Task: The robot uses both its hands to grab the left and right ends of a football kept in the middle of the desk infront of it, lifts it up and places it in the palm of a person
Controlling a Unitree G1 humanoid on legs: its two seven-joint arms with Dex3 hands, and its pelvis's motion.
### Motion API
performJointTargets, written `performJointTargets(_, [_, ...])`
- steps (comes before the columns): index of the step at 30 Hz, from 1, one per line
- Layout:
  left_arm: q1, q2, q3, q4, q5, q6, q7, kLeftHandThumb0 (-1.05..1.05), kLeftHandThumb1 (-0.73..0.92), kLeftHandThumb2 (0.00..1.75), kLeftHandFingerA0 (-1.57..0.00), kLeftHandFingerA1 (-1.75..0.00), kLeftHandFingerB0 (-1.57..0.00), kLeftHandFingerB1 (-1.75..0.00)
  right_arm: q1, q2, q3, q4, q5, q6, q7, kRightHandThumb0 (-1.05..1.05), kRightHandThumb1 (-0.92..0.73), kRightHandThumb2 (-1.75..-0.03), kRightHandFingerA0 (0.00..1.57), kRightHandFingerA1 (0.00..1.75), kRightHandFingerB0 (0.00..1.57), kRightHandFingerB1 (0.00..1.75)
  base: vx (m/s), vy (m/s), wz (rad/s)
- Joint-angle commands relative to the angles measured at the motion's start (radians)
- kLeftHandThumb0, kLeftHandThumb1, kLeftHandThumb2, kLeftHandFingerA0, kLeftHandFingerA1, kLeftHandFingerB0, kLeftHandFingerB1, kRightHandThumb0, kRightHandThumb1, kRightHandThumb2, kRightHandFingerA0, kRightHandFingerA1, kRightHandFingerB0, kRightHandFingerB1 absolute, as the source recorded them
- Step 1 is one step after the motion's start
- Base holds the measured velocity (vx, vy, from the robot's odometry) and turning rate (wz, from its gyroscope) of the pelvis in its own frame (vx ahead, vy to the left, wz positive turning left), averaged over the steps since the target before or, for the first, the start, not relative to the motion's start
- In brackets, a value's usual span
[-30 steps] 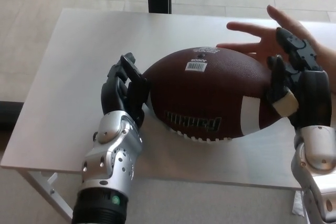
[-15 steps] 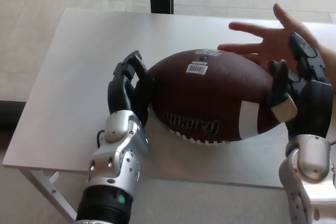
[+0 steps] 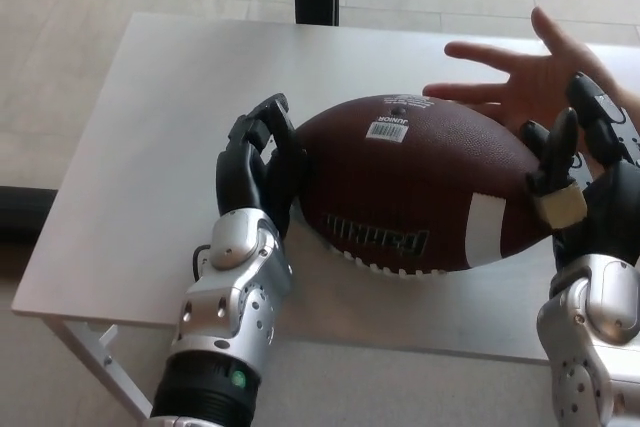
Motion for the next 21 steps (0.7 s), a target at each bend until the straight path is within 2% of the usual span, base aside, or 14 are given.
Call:
performJointTargets(1, [0.021,-0.147,-0.23,0.08,0.04,0.214,-0.18,-0.81,0.92,0.73,-0.19,-0.99,-0.09,-0.46,-0.052,0.212,0.103,0.025,0.123,0.24,-0.004,-0.9,-0.83,-0.65,0.35,0.65,0.42,0.37,0.0,0.0,0.0])
performJointTargets(2, [0.013,-0.143,-0.234,0.087,0.045,0.206,-0.188,-0.82,0.92,0.75,-0.19,-0.93,-0.09,-0.46,-0.064,0.189,0.12,0.029,0.122,0.281,0.02,-0.94,-0.8,-0.64,0.19,0.68,0.34,0.36,0.0,0.0,0.0])
performJointTargets(4, [0.001,-0.14,-0.232,0.094,0.039,0.21,-0.205,-0.84,0.91,0.76,-0.16,-0.88,-0.08,-0.45,-0.069,0.169,0.144,0.034,0.118,0.311,0.051,-0.94,-0.8,-0.65,0.16,0.68,0.32,0.35,0.0,0.0,0.0])
performJointTargets(5, [-0.004,-0.143,-0.226,0.107,0.038,0.2,-0.209,-0.84,0.91,0.77,-0.17,-0.88,-0.07,-0.44,-0.069,0.169,0.151,0.036,0.114,0.316,0.051,-1.0,-0.69,-0.74,0.13,0.67,0.31,0.4,0.0,0.0,0.0])
performJointTargets(6, [-0.006,-0.147,-0.208,0.123,0.025,0.18,-0.223,-0.85,0.92,0.73,-0.18,-1.04,-0.06,-0.46,-0.072,0.171,0.157,0.04,0.111,0.32,0.052,-0.94,-0.79,-0.64,0.14,0.68,0.33,0.35,0.0,0.0,0.0])
performJointTargets(7, [-0.007,-0.152,-0.187,0.14,0.008,0.151,-0.246,-0.83,0.78,1.1,-0.26,-0.83,-0.06,-0.51,-0.079,0.173,0.161,0.047,0.111,0.324,0.055,-0.94,-0.78,-0.64,0.14,0.67,0.33,0.35,0.0,0.0,0.0])
performJointTargets(8, [-0.007,-0.149,-0.19,0.142,0.01,0.143,-0.254,-0.83,0.78,1.1,-0.26,-0.83,-0.06,-0.51,-0.083,0.174,0.161,0.047,0.114,0.327,0.056,-0.94,-0.78,-0.64,0.14,0.67,0.33,0.35,0.0,0.0,0.0])
performJointTargets(9, [-0.006,-0.145,-0.201,0.137,0.017,0.128,-0.263,-0.84,0.92,0.76,-0.2,-1.0,-0.06,-0.45,-0.092,0.174,0.164,0.046,0.107,0.334,0.047,-0.93,-0.78,-0.64,0.15,0.65,0.33,0.34,0.0,0.0,0.0])
performJointTargets(11, [-0.013,-0.172,-0.169,0.123,-0.013,0.146,-0.222,-0.81,0.92,0.69,-0.2,-1.03,-0.13,-0.54,-0.104,0.176,0.166,0.038,0.104,0.345,0.037,-0.88,-0.78,-0.64,0.16,0.62,0.36,0.34,0.0,0.0,0.0])
performJointTargets(14, [-0.048,-0.16,-0.164,0.107,-0.017,0.153,-0.226,-0.84,0.92,0.7,-0.15,-1.08,-0.1,-0.49,-0.149,0.162,0.171,0.05,0.078,0.358,0.031,-0.84,-0.79,-0.64,0.18,0.63,0.36,0.34,0.0,0.0,0.0])
performJointTargets(15, [-0.061,-0.154,-0.16,0.111,-0.018,0.152,-0.23,-0.82,0.91,0.7,-0.13,-0.98,-0.11,-0.49,-0.161,0.157,0.169,0.055,0.076,0.361,0.033,-0.82,-0.77,-0.64,0.19,0.65,0.36,0.34,0.0,0.0,0.0])
performJointTargets(18, [-0.096,-0.139,-0.139,0.111,-0.021,0.152,-0.215,-0.8,0.92,0.7,-0.14,-0.94,-0.1,-0.42,-0.191,0.151,0.151,0.063,0.076,0.367,0.019,-0.86,-0.68,-0.7,0.2,0.64,0.36,0.36,0.0,0.0,0.0])
performJointTargets(20, [-0.113,-0.132,-0.128,0.103,-0.029,0.157,-0.211,-0.79,0.92,0.69,-0.16,-1.04,-0.11,-0.41,-0.215,0.151,0.138,0.072,0.074,0.364,0.005,-0.86,-0.67,-0.71,0.2,0.63,0.36,0.36,0.0,0.0,0.0])
performJointTargets(21, [-0.127,-0.121,-0.129,0.095,-0.028,0.146,-0.224,-0.8,0.92,0.71,-0.11,-0.95,-0.08,-0.4,-0.246,0.159,0.12,0.077,0.085,0.37,-0.013,-0.8,-0.73,-0.63,0.25,0.67,0.4,0.33,0.0,0.0,0.0])
